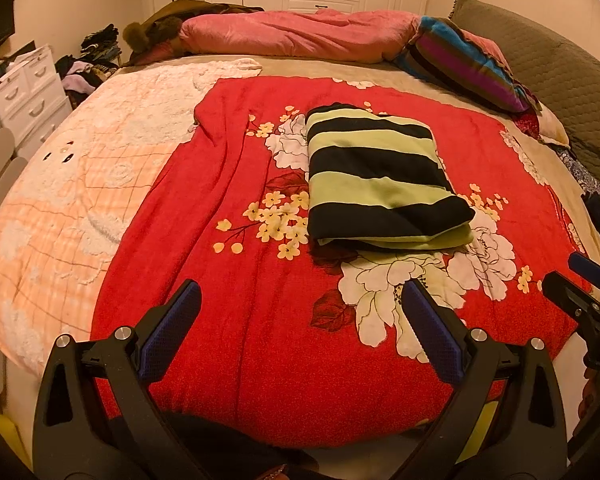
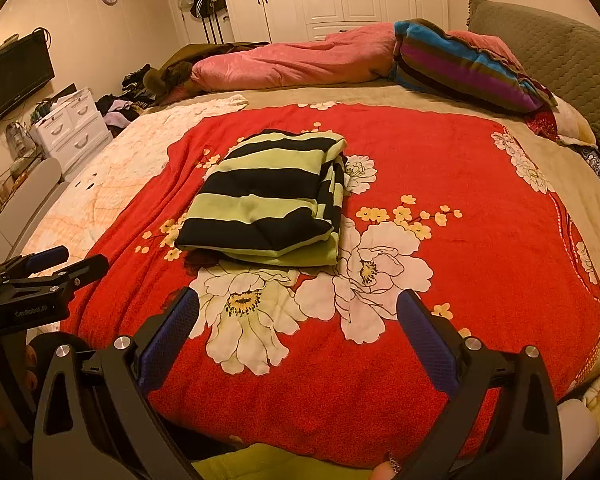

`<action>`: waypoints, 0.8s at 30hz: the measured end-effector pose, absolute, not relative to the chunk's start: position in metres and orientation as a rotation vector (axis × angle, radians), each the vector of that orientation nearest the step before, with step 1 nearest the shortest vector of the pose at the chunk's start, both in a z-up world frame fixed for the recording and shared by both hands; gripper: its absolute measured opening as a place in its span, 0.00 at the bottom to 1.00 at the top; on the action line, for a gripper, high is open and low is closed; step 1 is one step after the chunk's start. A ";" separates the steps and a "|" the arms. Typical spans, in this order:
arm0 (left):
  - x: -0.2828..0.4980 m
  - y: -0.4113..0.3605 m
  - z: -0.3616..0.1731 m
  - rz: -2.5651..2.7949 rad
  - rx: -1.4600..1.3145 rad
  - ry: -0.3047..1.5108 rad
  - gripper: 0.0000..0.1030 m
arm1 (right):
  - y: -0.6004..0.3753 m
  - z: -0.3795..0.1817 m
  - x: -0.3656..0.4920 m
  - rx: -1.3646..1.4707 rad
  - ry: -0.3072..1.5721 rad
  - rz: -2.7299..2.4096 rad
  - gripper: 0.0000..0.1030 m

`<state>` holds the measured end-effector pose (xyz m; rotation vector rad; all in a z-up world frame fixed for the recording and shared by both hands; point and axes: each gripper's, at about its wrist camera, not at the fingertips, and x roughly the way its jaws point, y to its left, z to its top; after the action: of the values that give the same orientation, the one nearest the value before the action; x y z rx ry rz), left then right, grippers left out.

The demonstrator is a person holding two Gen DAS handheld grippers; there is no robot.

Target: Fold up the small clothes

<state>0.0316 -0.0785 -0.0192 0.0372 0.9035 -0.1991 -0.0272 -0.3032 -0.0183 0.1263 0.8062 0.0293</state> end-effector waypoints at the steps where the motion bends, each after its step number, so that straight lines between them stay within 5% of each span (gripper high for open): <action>1: 0.032 -0.079 -0.019 -0.198 0.038 0.904 0.91 | -0.303 -0.019 -0.027 0.126 0.806 0.028 0.96; 24: 0.035 -0.076 -0.024 -0.201 0.057 0.923 0.91 | -0.303 -0.019 -0.026 0.125 0.808 0.001 0.96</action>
<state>0.0347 -0.0764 -0.0238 0.0565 0.9234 -0.2014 -0.0262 -0.3029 -0.0193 0.1253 0.8077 0.0005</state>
